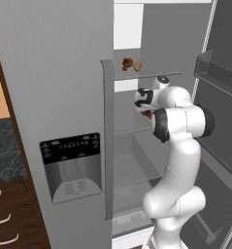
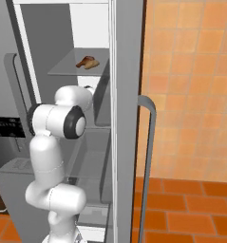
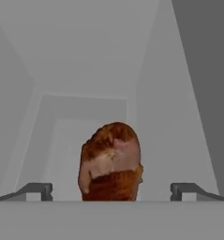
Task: Place one sweet potato and one chicken drumstick in each tupperware on the nearby counter, to pack two identical lunches.
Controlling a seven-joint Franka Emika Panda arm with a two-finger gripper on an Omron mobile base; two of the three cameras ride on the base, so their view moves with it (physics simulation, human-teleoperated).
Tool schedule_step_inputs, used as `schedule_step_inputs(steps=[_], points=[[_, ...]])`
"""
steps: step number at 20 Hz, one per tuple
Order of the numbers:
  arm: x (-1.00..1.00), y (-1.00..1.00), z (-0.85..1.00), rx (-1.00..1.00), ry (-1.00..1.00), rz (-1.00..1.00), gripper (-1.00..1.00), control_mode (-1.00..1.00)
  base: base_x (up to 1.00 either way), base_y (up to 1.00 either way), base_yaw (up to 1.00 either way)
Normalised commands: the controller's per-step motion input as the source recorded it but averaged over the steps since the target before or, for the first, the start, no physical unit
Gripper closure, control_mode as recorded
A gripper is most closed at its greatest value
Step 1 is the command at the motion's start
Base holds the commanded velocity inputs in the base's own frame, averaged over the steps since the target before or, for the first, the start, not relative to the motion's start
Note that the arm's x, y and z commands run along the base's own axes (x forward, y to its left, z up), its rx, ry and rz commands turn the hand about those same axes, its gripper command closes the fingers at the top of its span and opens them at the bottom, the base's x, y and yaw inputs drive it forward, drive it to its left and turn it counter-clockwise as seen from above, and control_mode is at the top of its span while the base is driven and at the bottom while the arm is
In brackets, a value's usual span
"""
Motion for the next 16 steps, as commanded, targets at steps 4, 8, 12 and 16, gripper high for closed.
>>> schedule_step_inputs(steps=[4, 8, 12, 16], points=[[0.1, 0.0, -0.35, 0.0, 0.0, 0.0, -1.0, -1.0, 0.0, 0.0, 0.0], [0.02, 0.0, -0.5, 0.0, 0.0, 0.0, -1.0, -1.0, 0.0, 0.0, 0.0], [0.01, 0.0, -0.39, 0.0, 0.0, 0.0, -1.0, -1.0, 0.0, 0.0, 0.0], [0.0, 0.0, -0.16, 0.0, 0.0, 0.0, -1.0, -1.0, 0.0, 0.0, 0.0]])
